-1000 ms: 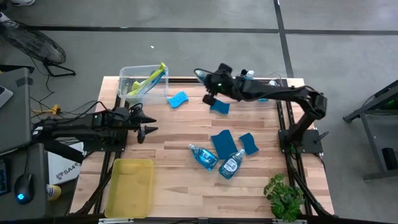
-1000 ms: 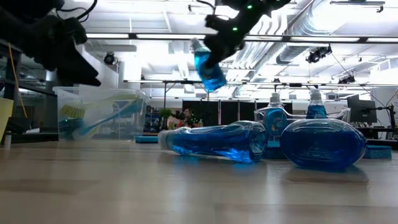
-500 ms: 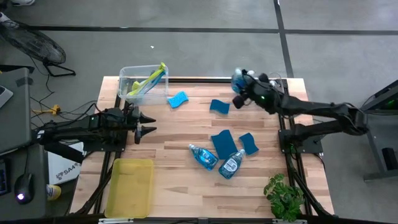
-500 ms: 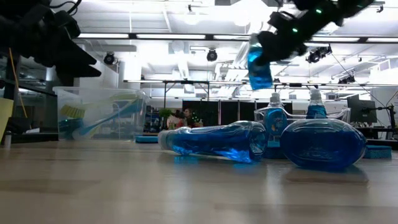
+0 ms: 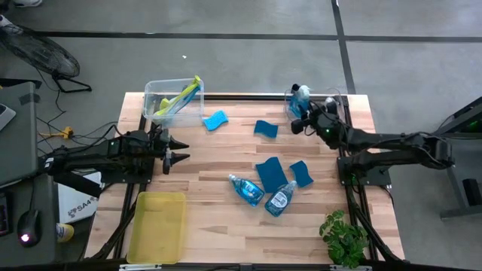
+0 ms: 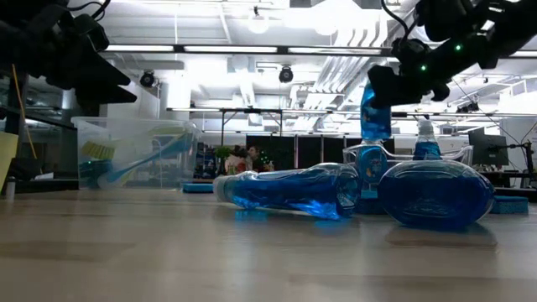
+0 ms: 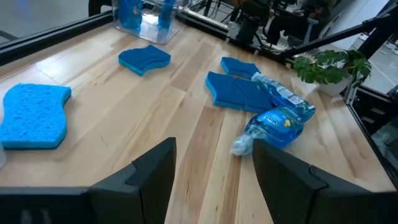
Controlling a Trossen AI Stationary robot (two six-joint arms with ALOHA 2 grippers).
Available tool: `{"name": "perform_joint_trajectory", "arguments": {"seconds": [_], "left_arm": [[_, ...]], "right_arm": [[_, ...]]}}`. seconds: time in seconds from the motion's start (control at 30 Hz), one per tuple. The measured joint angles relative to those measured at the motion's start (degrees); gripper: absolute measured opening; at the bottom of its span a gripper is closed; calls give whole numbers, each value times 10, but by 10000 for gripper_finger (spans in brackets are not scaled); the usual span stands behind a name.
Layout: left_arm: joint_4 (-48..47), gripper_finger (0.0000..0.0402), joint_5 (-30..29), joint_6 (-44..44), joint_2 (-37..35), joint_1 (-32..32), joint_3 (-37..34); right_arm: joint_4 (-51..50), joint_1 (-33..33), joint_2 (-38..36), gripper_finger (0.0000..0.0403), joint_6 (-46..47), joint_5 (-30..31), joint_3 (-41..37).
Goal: Pick & Place Kitchen Sink Supplies
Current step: Put the top soap dispenser into the transparent bin
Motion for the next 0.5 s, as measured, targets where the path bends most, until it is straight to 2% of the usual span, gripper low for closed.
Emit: {"name": "perform_joint_trajectory", "arguments": {"seconds": [0.4, 0.5], "left_arm": [[0, 209, -11, 4, 0, 0, 0], [0, 209, -11, 4, 0, 0, 0]], "right_arm": [[3, -4, 16, 87, 49, 46, -20], [22, -12, 38, 87, 65, 35, -20]]}}
